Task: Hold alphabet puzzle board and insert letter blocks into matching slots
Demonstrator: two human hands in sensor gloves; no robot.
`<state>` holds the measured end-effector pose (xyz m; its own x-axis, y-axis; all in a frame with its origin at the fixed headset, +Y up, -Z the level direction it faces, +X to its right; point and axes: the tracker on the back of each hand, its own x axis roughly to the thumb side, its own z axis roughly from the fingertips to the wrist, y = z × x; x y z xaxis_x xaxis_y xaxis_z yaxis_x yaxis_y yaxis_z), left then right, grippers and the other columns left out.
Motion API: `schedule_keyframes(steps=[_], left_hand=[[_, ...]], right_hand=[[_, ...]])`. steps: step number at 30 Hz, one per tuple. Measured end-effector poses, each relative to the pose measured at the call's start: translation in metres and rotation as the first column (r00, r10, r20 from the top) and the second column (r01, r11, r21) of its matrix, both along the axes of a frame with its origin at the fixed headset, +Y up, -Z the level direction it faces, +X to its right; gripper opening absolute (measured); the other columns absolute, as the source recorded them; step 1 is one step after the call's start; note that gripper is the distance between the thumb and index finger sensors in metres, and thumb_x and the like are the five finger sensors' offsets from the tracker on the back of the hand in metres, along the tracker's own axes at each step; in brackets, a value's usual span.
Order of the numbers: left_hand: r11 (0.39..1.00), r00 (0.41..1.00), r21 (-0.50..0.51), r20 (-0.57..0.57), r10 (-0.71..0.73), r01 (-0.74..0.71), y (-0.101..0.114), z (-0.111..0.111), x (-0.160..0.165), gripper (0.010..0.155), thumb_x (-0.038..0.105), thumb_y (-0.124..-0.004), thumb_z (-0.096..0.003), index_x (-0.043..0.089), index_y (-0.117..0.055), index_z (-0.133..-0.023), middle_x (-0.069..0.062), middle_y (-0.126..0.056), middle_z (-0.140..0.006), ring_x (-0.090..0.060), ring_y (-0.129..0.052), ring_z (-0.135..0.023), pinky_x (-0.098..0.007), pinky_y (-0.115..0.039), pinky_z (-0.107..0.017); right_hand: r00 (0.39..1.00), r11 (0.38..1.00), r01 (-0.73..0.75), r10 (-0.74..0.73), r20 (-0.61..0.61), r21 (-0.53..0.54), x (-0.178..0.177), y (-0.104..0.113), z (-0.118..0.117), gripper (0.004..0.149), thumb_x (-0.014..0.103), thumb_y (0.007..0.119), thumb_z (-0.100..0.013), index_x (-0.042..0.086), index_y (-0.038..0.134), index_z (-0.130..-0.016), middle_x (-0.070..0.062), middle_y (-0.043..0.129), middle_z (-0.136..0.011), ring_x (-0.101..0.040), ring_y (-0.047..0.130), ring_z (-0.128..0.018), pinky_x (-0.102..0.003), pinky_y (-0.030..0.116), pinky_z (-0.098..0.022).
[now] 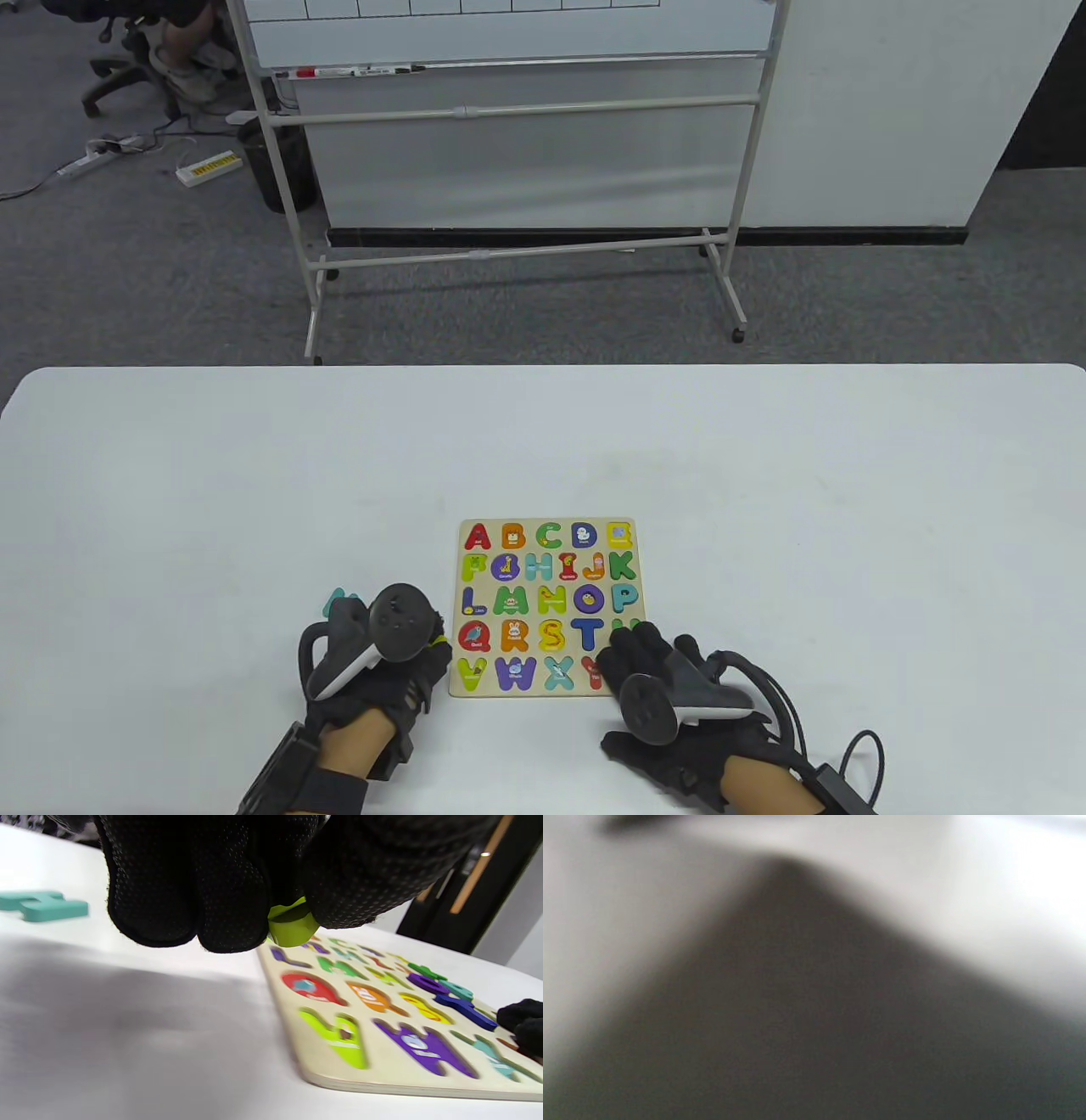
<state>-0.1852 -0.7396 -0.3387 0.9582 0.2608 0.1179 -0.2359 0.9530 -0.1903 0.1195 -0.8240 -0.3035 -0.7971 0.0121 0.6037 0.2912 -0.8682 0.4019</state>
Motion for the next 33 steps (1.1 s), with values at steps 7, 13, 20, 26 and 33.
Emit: schedule_keyframes(steps=[7, 13, 20, 26, 33], left_hand=[[0.992, 0.996, -0.090, -0.013, -0.088, 0.087, -0.013, -0.009, 0.031, 0.053, 0.042, -0.090, -0.0443, 0.007, -0.088, -0.084, -0.013, -0.102, -0.065, -0.040, -0.104, -0.064, -0.071, -0.057, -0.064], [0.976, 0.982, -0.126, -0.042, -0.185, 0.178, -0.015, -0.011, 0.045, 0.052, 0.042, -0.091, -0.0442, 0.006, -0.090, -0.082, -0.013, -0.104, -0.062, -0.038, -0.104, -0.064, -0.069, -0.059, -0.064], [0.963, 0.966, -0.127, -0.070, -0.248, 0.238, -0.015, -0.011, 0.054, 0.051, 0.040, -0.092, -0.0438, 0.005, -0.091, -0.080, -0.013, -0.105, -0.060, -0.038, -0.106, -0.062, -0.067, -0.062, -0.063], [0.954, 0.956, -0.107, -0.069, -0.287, 0.279, -0.016, -0.010, 0.059, 0.048, 0.039, -0.095, -0.0423, 0.006, -0.092, -0.077, -0.013, -0.106, -0.057, -0.037, -0.108, -0.060, -0.065, -0.065, -0.062], [0.949, 0.949, -0.098, -0.072, -0.308, 0.301, -0.015, -0.008, 0.060, 0.046, 0.039, -0.095, -0.0416, 0.009, -0.091, -0.076, -0.011, -0.106, -0.057, -0.035, -0.109, -0.059, -0.064, -0.066, -0.062]], right_hand=[[1.000, 1.000, 0.008, -0.008, 0.001, -0.001, 0.000, 0.001, 0.000, 0.093, 0.073, 0.030, -0.048, 0.020, -0.022, -0.104, -0.011, -0.025, -0.110, -0.037, -0.020, -0.104, -0.065, 0.007, -0.073], [1.000, 1.000, 0.014, -0.014, 0.000, -0.002, 0.000, 0.000, -0.001, 0.092, 0.073, 0.030, -0.048, 0.020, -0.021, -0.104, -0.012, -0.024, -0.111, -0.037, -0.019, -0.104, -0.065, 0.007, -0.073], [1.000, 1.000, 0.020, -0.020, 0.005, -0.003, 0.000, 0.000, -0.001, 0.092, 0.073, 0.031, -0.049, 0.020, -0.020, -0.105, -0.012, -0.024, -0.111, -0.038, -0.019, -0.104, -0.065, 0.008, -0.073], [1.000, 1.000, 0.020, -0.020, 0.007, -0.003, 0.000, 0.000, -0.001, 0.092, 0.073, 0.031, -0.049, 0.020, -0.020, -0.105, -0.012, -0.024, -0.111, -0.037, -0.019, -0.105, -0.065, 0.008, -0.072], [1.000, 1.000, 0.020, -0.020, 0.011, -0.003, -0.001, 0.001, -0.001, 0.092, 0.073, 0.031, -0.049, 0.020, -0.020, -0.105, -0.012, -0.024, -0.111, -0.038, -0.019, -0.104, -0.065, 0.008, -0.072]])
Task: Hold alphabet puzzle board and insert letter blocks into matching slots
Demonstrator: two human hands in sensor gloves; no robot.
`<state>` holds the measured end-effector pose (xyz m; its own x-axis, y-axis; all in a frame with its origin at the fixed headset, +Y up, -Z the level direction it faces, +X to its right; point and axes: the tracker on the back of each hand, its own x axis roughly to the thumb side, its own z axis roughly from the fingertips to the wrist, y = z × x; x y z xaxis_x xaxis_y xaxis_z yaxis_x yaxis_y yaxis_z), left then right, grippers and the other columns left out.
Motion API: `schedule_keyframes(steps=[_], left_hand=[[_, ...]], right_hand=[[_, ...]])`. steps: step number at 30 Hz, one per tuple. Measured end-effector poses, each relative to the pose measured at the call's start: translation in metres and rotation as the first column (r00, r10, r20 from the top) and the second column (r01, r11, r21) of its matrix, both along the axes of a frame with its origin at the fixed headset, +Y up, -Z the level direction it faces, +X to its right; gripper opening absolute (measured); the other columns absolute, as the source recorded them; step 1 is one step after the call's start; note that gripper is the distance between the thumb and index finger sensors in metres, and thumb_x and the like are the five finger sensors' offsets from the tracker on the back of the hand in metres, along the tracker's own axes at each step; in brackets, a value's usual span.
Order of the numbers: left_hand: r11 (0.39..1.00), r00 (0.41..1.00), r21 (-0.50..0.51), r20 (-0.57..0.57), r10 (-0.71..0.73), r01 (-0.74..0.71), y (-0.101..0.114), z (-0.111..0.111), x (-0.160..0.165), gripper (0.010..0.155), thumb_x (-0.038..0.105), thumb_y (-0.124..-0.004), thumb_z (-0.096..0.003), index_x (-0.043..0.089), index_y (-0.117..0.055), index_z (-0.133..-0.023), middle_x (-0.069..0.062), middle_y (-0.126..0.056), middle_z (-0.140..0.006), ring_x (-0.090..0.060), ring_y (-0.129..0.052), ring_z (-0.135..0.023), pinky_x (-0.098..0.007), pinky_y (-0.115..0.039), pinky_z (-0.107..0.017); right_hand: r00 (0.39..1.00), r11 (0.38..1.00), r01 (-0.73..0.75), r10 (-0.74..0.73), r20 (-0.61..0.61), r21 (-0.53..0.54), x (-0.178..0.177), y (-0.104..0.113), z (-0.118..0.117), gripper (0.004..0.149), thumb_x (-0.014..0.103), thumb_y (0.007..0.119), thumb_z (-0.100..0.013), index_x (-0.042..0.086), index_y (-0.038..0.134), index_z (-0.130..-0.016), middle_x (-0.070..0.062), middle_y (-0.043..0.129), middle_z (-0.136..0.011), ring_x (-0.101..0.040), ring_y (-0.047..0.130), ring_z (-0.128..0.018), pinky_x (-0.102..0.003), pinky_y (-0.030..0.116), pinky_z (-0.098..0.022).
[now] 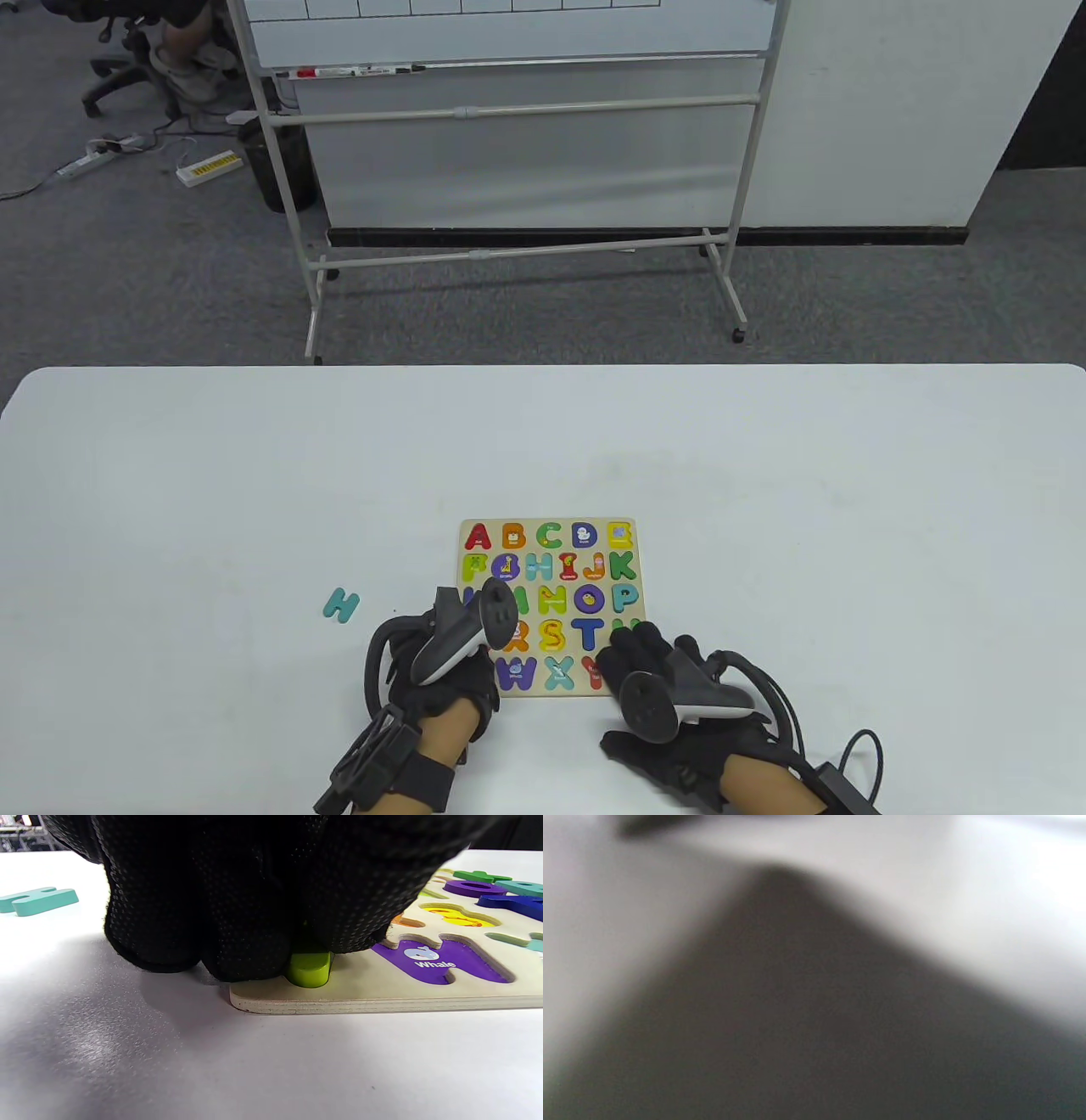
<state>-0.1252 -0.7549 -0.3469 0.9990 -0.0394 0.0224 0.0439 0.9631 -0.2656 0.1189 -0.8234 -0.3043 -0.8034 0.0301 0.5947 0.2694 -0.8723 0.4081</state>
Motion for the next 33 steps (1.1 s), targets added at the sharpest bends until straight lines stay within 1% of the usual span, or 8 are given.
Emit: schedule_keyframes(steps=[6, 11, 20, 27, 29, 31, 32, 33], left_hand=[[1.000, 1.000, 0.008, -0.005, 0.015, -0.015, -0.002, 0.001, 0.003, 0.043, 0.035, -0.097, -0.0408, 0.008, -0.091, -0.074, -0.012, -0.104, -0.054, -0.037, -0.107, -0.058, -0.066, -0.063, -0.063], [0.999, 1.000, 0.039, 0.017, -0.001, 0.000, 0.000, 0.002, 0.003, 0.042, 0.037, -0.097, -0.0408, 0.009, -0.094, -0.072, -0.011, -0.107, -0.052, -0.035, -0.109, -0.057, -0.065, -0.065, -0.063], [0.998, 0.997, 0.007, 0.050, 0.056, -0.056, 0.002, 0.004, -0.004, 0.044, 0.038, -0.090, -0.0452, 0.008, -0.093, -0.077, -0.012, -0.107, -0.057, -0.037, -0.108, -0.060, -0.065, -0.065, -0.062], [0.997, 0.996, -0.030, 0.050, 0.071, -0.069, 0.009, 0.004, -0.009, 0.053, 0.047, -0.083, -0.0474, 0.008, -0.091, -0.082, -0.013, -0.106, -0.061, -0.038, -0.107, -0.062, -0.065, -0.065, -0.062], [0.995, 0.994, -0.020, 0.043, 0.099, -0.098, 0.016, 0.004, -0.013, 0.054, 0.047, -0.082, -0.0475, 0.007, -0.090, -0.083, -0.014, -0.106, -0.062, -0.040, -0.106, -0.063, -0.065, -0.064, -0.062], [0.994, 0.993, 0.029, 0.047, 0.107, -0.109, 0.030, 0.006, -0.022, 0.055, 0.048, -0.082, -0.0473, 0.008, -0.089, -0.084, -0.014, -0.105, -0.065, -0.041, -0.105, -0.065, -0.066, -0.063, -0.063], [0.992, 0.993, 0.069, 0.052, 0.103, -0.107, 0.038, 0.007, -0.028, 0.057, 0.048, -0.082, -0.0472, 0.008, -0.087, -0.087, -0.015, -0.103, -0.069, -0.043, -0.102, -0.069, -0.067, -0.061, -0.064], [0.987, 0.993, 0.118, 0.066, 0.097, -0.105, 0.048, 0.008, -0.035, 0.060, 0.048, -0.083, -0.0471, 0.009, -0.082, -0.093, -0.018, -0.097, -0.079, -0.046, -0.096, -0.077, -0.069, -0.057, -0.065]], right_hand=[[1.000, 1.000, -0.001, 0.001, 0.002, 0.000, 0.000, 0.000, 0.000, 0.092, 0.073, 0.031, -0.049, 0.020, -0.020, -0.104, -0.012, -0.024, -0.111, -0.038, -0.019, -0.104, -0.065, 0.008, -0.072], [1.000, 1.000, -0.001, 0.001, 0.003, -0.001, -0.001, 0.000, 0.000, 0.092, 0.073, 0.031, -0.049, 0.020, -0.020, -0.104, -0.012, -0.024, -0.111, -0.038, -0.019, -0.104, -0.065, 0.008, -0.072], [1.000, 1.000, 0.002, -0.002, 0.005, -0.001, -0.001, 0.001, 0.000, 0.092, 0.073, 0.031, -0.049, 0.020, -0.020, -0.105, -0.012, -0.023, -0.111, -0.038, -0.019, -0.104, -0.065, 0.008, -0.072], [1.000, 1.000, 0.002, -0.002, 0.005, -0.001, -0.001, 0.001, 0.000, 0.091, 0.073, 0.031, -0.049, 0.021, -0.020, -0.104, -0.012, -0.024, -0.111, -0.038, -0.019, -0.104, -0.065, 0.008, -0.072], [1.000, 1.000, 0.002, -0.002, 0.005, -0.001, -0.001, 0.001, 0.000, 0.092, 0.073, 0.031, -0.049, 0.020, -0.020, -0.105, -0.013, -0.023, -0.111, -0.038, -0.019, -0.104, -0.065, 0.008, -0.072], [1.000, 1.000, 0.002, -0.002, 0.005, -0.001, -0.001, 0.001, 0.000, 0.092, 0.073, 0.031, -0.049, 0.020, -0.020, -0.105, -0.012, -0.024, -0.111, -0.038, -0.019, -0.104, -0.066, 0.008, -0.072], [1.000, 1.000, 0.002, -0.002, 0.005, -0.001, -0.001, 0.001, 0.000, 0.091, 0.073, 0.031, -0.049, 0.021, -0.020, -0.105, -0.012, -0.024, -0.111, -0.038, -0.019, -0.104, -0.066, 0.008, -0.072], [1.000, 1.000, 0.002, -0.002, 0.005, -0.001, -0.001, 0.001, 0.000, 0.092, 0.073, 0.031, -0.049, 0.020, -0.020, -0.105, -0.012, -0.024, -0.111, -0.038, -0.019, -0.104, -0.066, 0.008, -0.072]])
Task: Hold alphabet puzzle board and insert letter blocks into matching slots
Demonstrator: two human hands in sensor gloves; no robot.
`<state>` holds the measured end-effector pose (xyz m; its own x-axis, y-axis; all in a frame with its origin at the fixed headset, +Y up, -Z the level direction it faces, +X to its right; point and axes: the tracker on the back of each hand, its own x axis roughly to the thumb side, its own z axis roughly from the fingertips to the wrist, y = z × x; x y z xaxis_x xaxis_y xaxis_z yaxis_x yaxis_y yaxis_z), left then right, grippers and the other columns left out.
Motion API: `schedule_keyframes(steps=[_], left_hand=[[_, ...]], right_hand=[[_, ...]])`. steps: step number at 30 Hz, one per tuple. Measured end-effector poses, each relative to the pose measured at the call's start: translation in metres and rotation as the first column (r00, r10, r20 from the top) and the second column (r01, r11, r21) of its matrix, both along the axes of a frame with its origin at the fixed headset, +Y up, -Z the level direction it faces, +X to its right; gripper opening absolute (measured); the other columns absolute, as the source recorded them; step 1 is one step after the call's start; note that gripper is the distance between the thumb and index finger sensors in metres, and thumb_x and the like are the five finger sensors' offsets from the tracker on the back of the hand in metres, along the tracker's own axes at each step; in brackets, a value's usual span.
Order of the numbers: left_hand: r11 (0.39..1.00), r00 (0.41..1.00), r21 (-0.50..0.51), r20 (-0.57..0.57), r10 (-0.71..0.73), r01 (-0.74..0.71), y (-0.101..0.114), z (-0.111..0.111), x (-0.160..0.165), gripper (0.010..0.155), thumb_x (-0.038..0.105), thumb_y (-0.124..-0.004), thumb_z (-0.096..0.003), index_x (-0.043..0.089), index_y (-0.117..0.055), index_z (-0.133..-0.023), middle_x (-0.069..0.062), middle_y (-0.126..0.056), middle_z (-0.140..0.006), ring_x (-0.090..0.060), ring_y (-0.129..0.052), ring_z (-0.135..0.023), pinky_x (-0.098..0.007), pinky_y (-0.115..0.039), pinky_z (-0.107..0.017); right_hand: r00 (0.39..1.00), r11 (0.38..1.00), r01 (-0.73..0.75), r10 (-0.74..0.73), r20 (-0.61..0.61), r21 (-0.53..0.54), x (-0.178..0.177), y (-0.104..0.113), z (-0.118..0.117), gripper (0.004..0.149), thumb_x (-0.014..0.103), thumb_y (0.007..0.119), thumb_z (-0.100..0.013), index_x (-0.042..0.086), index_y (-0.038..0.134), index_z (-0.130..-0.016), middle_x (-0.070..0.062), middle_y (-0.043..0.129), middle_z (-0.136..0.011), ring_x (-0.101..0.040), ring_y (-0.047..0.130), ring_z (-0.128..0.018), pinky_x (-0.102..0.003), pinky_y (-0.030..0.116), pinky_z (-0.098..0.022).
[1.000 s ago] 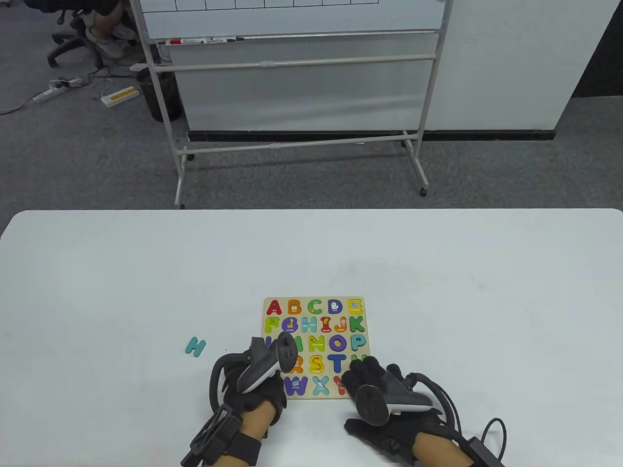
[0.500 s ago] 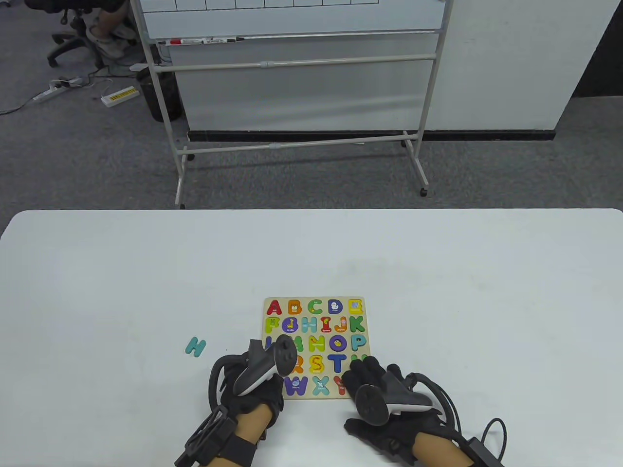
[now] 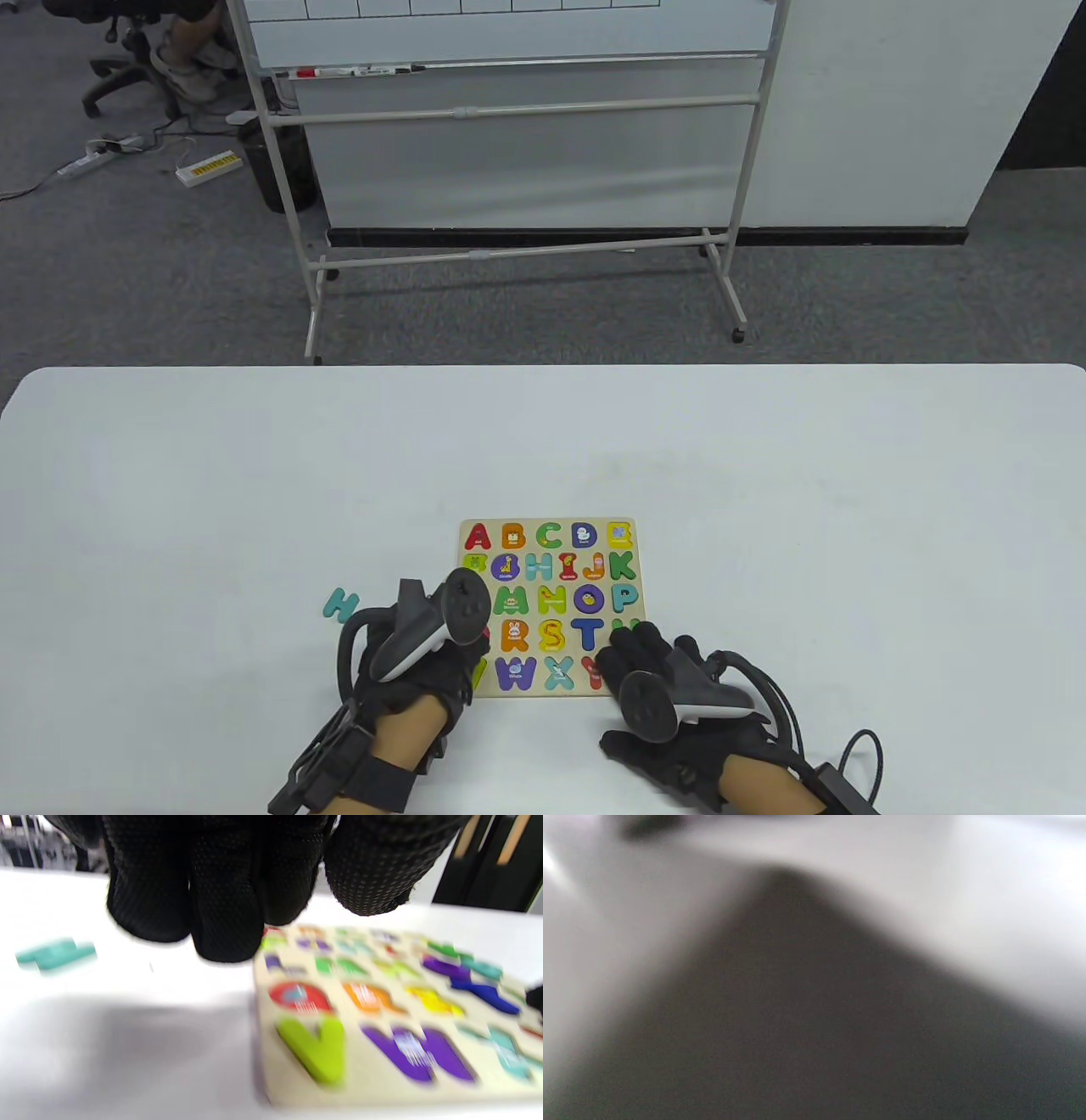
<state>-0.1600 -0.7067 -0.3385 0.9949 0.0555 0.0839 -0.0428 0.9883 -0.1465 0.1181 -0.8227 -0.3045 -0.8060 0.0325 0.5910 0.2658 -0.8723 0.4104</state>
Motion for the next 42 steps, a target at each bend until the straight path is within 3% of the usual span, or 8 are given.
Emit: schedule_keyframes(steps=[3, 6, 10, 17, 30, 33, 39, 42], left_hand=[[0.995, 0.993, 0.075, 0.098, -0.065, 0.058, 0.023, 0.001, -0.023, 0.079, 0.048, -0.081, -0.0486, 0.017, -0.047, -0.112, -0.024, -0.052, -0.112, -0.056, -0.053, -0.105, -0.077, -0.030, -0.070], [0.981, 0.983, 0.138, 0.106, -0.152, 0.136, 0.040, 0.000, -0.056, 0.090, 0.047, -0.080, -0.0506, 0.026, -0.017, -0.111, -0.020, -0.019, -0.117, -0.060, -0.015, -0.108, -0.080, -0.016, -0.068], [0.978, 0.981, 0.095, 0.024, -0.190, 0.187, 0.042, -0.011, -0.100, 0.089, 0.048, -0.081, -0.0501, 0.030, -0.019, -0.111, -0.020, -0.009, -0.117, -0.057, -0.002, -0.107, -0.080, -0.010, -0.068], [0.909, 0.908, -0.083, 0.135, -0.397, 0.409, -0.012, -0.036, -0.122, 0.084, 0.038, -0.085, -0.0481, 0.032, -0.029, -0.111, -0.017, -0.007, -0.115, -0.053, 0.005, -0.105, -0.077, -0.010, -0.069], [0.884, 0.904, -0.202, 0.178, -0.389, 0.421, -0.054, -0.063, -0.115, 0.080, 0.039, -0.086, -0.0475, 0.033, -0.037, -0.110, -0.016, -0.014, -0.116, -0.050, -0.006, -0.108, -0.075, -0.016, -0.072], [0.896, 0.929, -0.254, 0.166, -0.331, 0.365, -0.056, -0.067, -0.115, 0.074, 0.035, -0.086, -0.0475, 0.028, -0.045, -0.109, -0.017, -0.036, -0.117, -0.051, -0.028, -0.111, -0.076, -0.030, -0.072], [0.942, 0.944, -0.125, 0.148, -0.294, 0.313, -0.056, -0.073, -0.108, 0.060, 0.035, -0.089, -0.0449, 0.015, -0.069, -0.098, -0.015, -0.076, -0.099, -0.045, -0.079, -0.096, -0.076, -0.051, -0.069], [0.933, 0.938, -0.129, 0.134, -0.319, 0.336, -0.055, -0.075, -0.104, 0.059, 0.036, -0.090, -0.0439, 0.012, -0.073, -0.096, -0.015, -0.083, -0.094, -0.044, -0.087, -0.090, -0.076, -0.053, -0.069]], right_hand=[[1.000, 1.000, 0.000, 0.000, 0.000, 0.000, 0.000, 0.000, 0.000, 0.092, 0.073, 0.031, -0.049, 0.020, -0.020, -0.105, -0.013, -0.023, -0.111, -0.038, -0.019, -0.104, -0.066, 0.008, -0.072], [1.000, 1.000, 0.001, -0.001, 0.000, 0.000, 0.000, 0.000, 0.000, 0.092, 0.073, 0.031, -0.049, 0.020, -0.020, -0.105, -0.012, -0.023, -0.111, -0.038, -0.019, -0.104, -0.066, 0.008, -0.072], [1.000, 1.000, 0.002, -0.002, -0.001, -0.002, 0.000, 0.000, 0.000, 0.092, 0.073, 0.031, -0.049, 0.020, -0.020, -0.105, -0.011, -0.023, -0.111, -0.038, -0.019, -0.104, -0.066, 0.008, -0.072], [1.000, 1.000, 0.001, -0.001, -0.001, -0.003, 0.000, 0.000, 0.000, 0.092, 0.073, 0.031, -0.049, 0.020, -0.020, -0.105, -0.012, -0.024, -0.111, -0.038, -0.019, -0.104, -0.066, 0.008, -0.072], [1.000, 1.000, 0.003, -0.003, -0.001, -0.011, 0.000, -0.001, 0.000, 0.092, 0.073, 0.031, -0.050, 0.020, -0.021, -0.104, -0.012, -0.025, -0.110, -0.038, -0.020, -0.103, -0.066, 0.007, -0.072], [1.000, 1.000, 0.005, -0.005, -0.001, -0.013, 0.000, -0.001, 0.000, 0.092, 0.073, 0.031, -0.050, 0.020, -0.021, -0.104, -0.011, -0.025, -0.110, -0.038, -0.020, -0.103, -0.066, 0.007, -0.072], [1.000, 1.000, 0.009, -0.009, 0.003, -0.019, 0.000, -0.001, 0.000, 0.092, 0.073, 0.031, -0.050, 0.020, -0.021, -0.104, -0.013, -0.025, -0.110, -0.038, -0.020, -0.103, -0.066, 0.006, -0.071], [1.000, 1.000, 0.009, -0.009, 0.002, -0.021, 0.000, -0.001, 0.000, 0.092, 0.073, 0.031, -0.050, 0.021, -0.021, -0.104, -0.011, -0.025, -0.110, -0.038, -0.021, -0.103, -0.066, 0.006, -0.071]])
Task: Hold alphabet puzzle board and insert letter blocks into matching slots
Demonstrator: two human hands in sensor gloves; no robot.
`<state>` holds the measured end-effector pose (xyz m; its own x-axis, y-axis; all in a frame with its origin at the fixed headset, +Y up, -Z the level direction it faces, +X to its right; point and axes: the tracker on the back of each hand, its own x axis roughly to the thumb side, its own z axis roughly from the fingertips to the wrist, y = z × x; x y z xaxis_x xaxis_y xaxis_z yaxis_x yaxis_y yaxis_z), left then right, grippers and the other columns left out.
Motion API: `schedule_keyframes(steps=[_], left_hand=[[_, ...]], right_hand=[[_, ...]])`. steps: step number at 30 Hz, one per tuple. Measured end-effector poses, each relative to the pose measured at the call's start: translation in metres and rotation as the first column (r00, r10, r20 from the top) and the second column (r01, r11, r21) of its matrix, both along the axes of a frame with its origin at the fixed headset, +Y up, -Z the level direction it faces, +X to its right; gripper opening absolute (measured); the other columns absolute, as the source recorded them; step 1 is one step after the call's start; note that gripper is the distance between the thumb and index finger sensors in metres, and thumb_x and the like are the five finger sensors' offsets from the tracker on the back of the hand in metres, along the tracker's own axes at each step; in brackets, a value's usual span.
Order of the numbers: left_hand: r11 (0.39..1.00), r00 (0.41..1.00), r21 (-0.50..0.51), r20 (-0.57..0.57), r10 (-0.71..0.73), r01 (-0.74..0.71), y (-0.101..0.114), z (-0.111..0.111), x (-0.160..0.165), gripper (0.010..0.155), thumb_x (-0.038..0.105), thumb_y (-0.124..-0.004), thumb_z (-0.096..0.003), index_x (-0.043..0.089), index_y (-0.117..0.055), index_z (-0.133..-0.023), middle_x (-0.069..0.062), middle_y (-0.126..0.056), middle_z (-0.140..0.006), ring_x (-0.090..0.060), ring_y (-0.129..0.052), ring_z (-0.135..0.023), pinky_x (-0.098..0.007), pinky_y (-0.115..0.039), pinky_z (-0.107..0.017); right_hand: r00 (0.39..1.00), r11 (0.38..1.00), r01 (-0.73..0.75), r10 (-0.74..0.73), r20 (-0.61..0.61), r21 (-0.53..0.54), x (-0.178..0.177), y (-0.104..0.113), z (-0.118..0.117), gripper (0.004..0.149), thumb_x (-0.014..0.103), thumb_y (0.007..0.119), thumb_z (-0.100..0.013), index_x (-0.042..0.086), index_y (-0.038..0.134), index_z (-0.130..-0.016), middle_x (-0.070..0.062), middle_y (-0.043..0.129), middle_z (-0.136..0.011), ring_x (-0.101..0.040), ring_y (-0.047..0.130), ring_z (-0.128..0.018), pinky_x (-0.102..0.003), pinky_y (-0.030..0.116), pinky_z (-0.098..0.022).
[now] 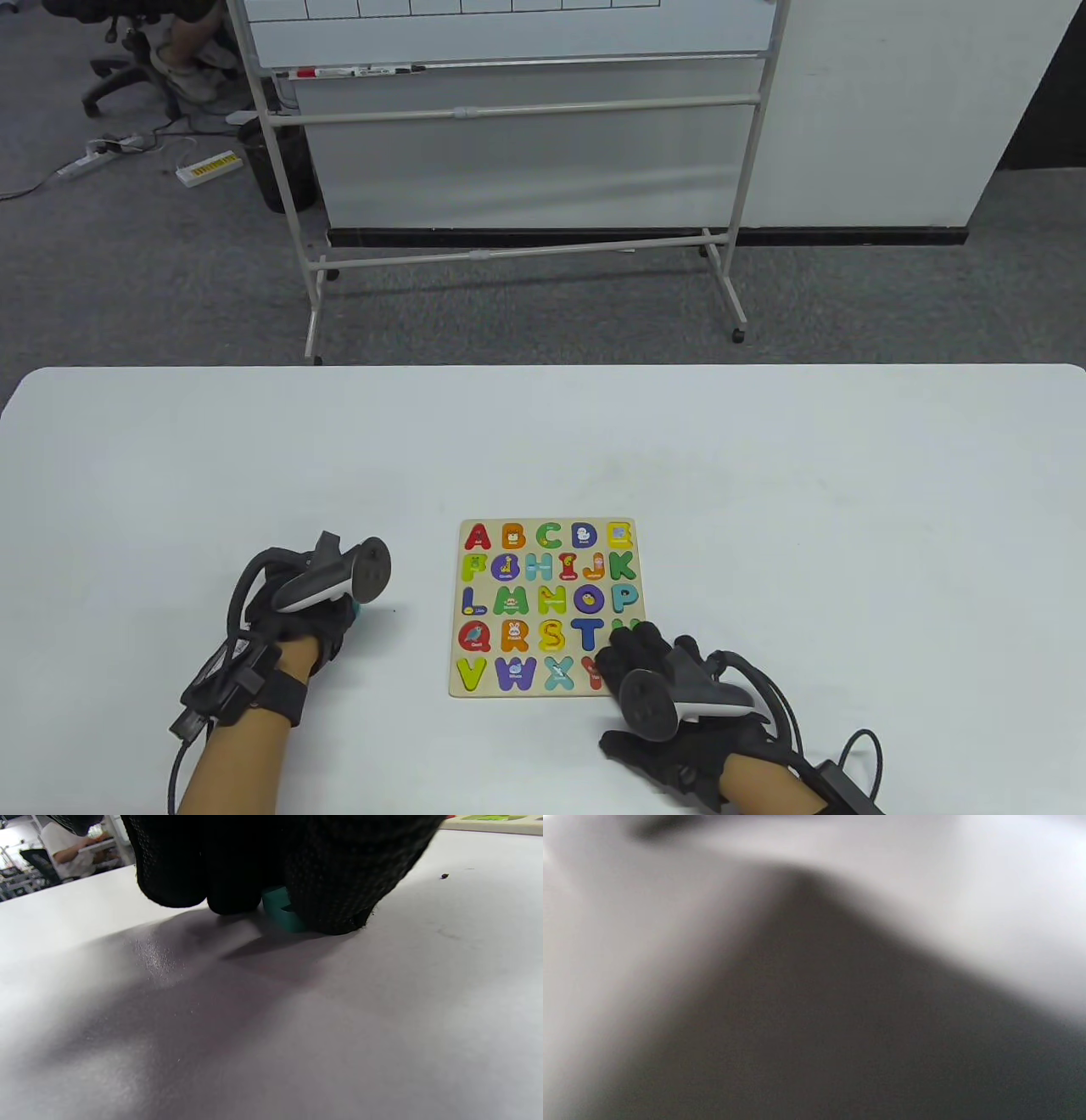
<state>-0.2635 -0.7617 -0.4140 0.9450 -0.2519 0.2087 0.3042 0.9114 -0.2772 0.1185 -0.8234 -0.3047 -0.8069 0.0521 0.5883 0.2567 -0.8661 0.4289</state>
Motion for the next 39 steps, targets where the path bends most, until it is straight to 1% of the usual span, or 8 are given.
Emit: schedule_keyframes(steps=[7, 11, 14, 21, 24, 27, 32, 39], left_hand=[[0.999, 0.998, -0.006, -0.045, 0.043, -0.044, 0.001, -0.003, -0.004, 0.061, 0.040, -0.091, -0.0439, 0.011, -0.075, -0.095, -0.015, -0.086, -0.089, -0.043, -0.091, -0.084, -0.075, -0.054, -0.068], [0.978, 0.982, 0.104, -0.041, 0.185, -0.180, 0.003, 0.002, -0.005, 0.062, 0.040, -0.091, -0.0437, 0.012, -0.071, -0.095, -0.013, -0.089, -0.086, -0.041, -0.096, -0.080, -0.075, -0.059, -0.065], [0.958, 0.966, 0.135, -0.019, 0.256, -0.251, 0.010, 0.004, 0.005, 0.062, 0.040, -0.090, -0.0449, 0.011, -0.070, -0.096, -0.014, -0.088, -0.086, -0.042, -0.095, -0.080, -0.075, -0.059, -0.064], [0.942, 0.950, 0.121, 0.055, 0.307, -0.312, 0.023, -0.005, 0.058, 0.062, 0.040, -0.089, -0.0458, 0.013, -0.067, -0.098, -0.012, -0.084, -0.090, -0.041, -0.090, -0.085, -0.075, -0.055, -0.067], [0.939, 0.943, 0.096, 0.082, 0.324, -0.331, 0.020, -0.010, 0.083, 0.062, 0.040, -0.088, -0.0460, 0.014, -0.067, -0.098, -0.012, -0.082, -0.092, -0.042, -0.088, -0.087, -0.074, -0.054, -0.068], [0.922, 0.917, 0.032, 0.115, 0.381, -0.387, 0.012, -0.013, 0.112, 0.062, 0.040, -0.088, -0.0463, 0.014, -0.066, -0.098, -0.013, -0.082, -0.093, -0.042, -0.087, -0.089, -0.074, -0.053, -0.069], [0.931, 0.918, 0.016, 0.171, 0.357, -0.365, 0.004, -0.021, 0.154, 0.061, 0.040, -0.088, -0.0467, 0.016, -0.066, -0.099, -0.012, -0.079, -0.095, -0.042, -0.085, -0.091, -0.073, -0.052, -0.070], [0.936, 0.926, 0.014, 0.156, 0.344, -0.351, -0.001, -0.031, 0.178, 0.060, 0.039, -0.085, -0.0485, 0.019, -0.064, -0.101, -0.013, -0.075, -0.098, -0.043, -0.079, -0.094, -0.073, -0.049, -0.071]], right_hand=[[1.000, 1.000, 0.000, 0.000, 0.000, 0.000, 0.000, 0.000, 0.000, 0.092, 0.073, 0.031, -0.050, 0.021, -0.021, -0.104, -0.012, -0.025, -0.110, -0.038, -0.021, -0.103, -0.066, 0.006, -0.071], [1.000, 1.000, 0.000, 0.000, 0.001, 0.000, 0.000, 0.000, 0.000, 0.092, 0.073, 0.031, -0.050, 0.021, -0.021, -0.104, -0.012, -0.025, -0.110, -0.038, -0.021, -0.103, -0.066, 0.006, -0.071], [1.000, 1.000, 0.000, 0.000, 0.001, 0.000, 0.000, 0.000, 0.000, 0.092, 0.073, 0.031, -0.050, 0.020, -0.021, -0.104, -0.012, -0.025, -0.110, -0.038, -0.021, -0.103, -0.066, 0.006, -0.071], [1.000, 1.000, 0.001, -0.001, 0.001, 0.000, 0.000, 0.000, 0.000, 0.092, 0.073, 0.031, -0.050, 0.021, -0.021, -0.104, -0.012, -0.025, -0.110, -0.038, -0.021, -0.103, -0.066, 0.006, -0.071], [1.000, 1.000, -0.001, 0.001, 0.002, 0.001, 0.000, 0.000, 0.000, 0.092, 0.073, 0.031, -0.050, 0.021, -0.021, -0.104, -0.012, -0.025, -0.110, -0.038, -0.021, -0.103, -0.066, 0.006, -0.071], [1.000, 1.000, -0.001, 0.001, 0.003, 0.003, 0.000, 0.001, 0.000, 0.092, 0.073, 0.031, -0.050, 0.021, -0.021, -0.104, -0.011, -0.025, -0.110, -0.038, -0.021, -0.103, -0.066, 0.006, -0.071], [1.000, 1.000, -0.001, 0.001, 0.007, -0.001, 0.000, 0.000, 0.000, 0.092, 0.073, 0.031, -0.050, 0.021, -0.021, -0.104, -0.010, -0.025, -0.110, -0.037, -0.021, -0.103, -0.065, 0.006, -0.071], [1.000, 1.000, 0.007, -0.007, 0.015, -0.010, 0.001, 0.000, 0.000, 0.091, 0.073, 0.032, -0.050, 0.022, -0.021, -0.104, -0.010, -0.026, -0.110, -0.036, -0.022, -0.103, -0.065, 0.005, -0.071]])
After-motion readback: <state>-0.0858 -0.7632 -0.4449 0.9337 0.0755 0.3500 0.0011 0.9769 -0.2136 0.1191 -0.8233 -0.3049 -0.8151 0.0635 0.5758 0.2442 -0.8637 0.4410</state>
